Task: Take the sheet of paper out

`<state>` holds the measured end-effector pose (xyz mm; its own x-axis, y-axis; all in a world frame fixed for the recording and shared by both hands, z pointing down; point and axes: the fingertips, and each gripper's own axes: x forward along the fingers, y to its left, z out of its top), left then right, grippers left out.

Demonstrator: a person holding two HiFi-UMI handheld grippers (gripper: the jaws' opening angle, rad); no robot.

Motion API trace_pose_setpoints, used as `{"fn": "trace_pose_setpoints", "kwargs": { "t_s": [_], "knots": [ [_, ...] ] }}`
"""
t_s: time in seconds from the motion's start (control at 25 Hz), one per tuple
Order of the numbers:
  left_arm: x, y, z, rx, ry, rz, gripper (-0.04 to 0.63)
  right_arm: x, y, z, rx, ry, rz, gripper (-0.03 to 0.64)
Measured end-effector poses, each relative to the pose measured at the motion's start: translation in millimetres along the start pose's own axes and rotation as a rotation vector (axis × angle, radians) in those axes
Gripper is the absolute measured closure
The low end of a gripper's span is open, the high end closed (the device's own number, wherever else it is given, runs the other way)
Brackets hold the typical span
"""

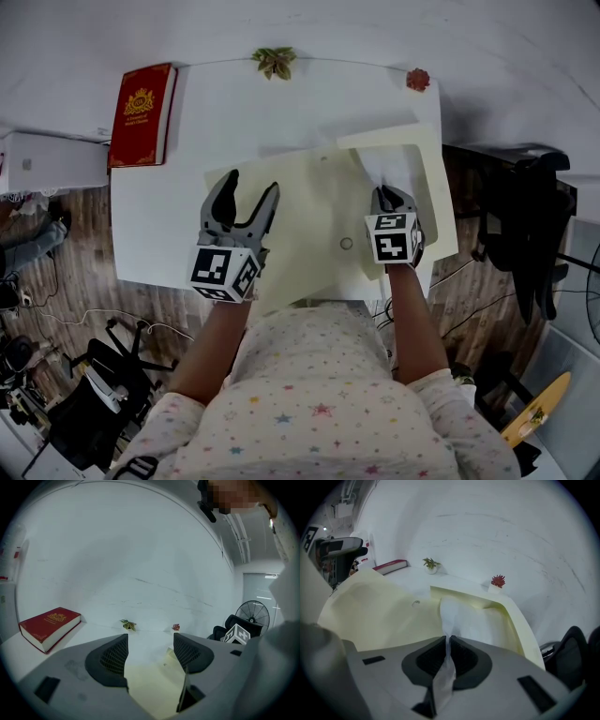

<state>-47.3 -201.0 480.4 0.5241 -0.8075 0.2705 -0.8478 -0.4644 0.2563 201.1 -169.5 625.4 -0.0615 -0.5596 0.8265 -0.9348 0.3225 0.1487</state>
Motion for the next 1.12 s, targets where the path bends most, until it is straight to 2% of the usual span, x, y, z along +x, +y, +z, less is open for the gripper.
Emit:
{"fn": "trace_pose_setpoints", "kwargs": {
  "t_s": [1.12],
  "knots": [
    [-25,1,15,0.021,-0.044,0.023,0.314,-27,30,31,0.038,-0.074,0.128,0.603]
  ]
}}
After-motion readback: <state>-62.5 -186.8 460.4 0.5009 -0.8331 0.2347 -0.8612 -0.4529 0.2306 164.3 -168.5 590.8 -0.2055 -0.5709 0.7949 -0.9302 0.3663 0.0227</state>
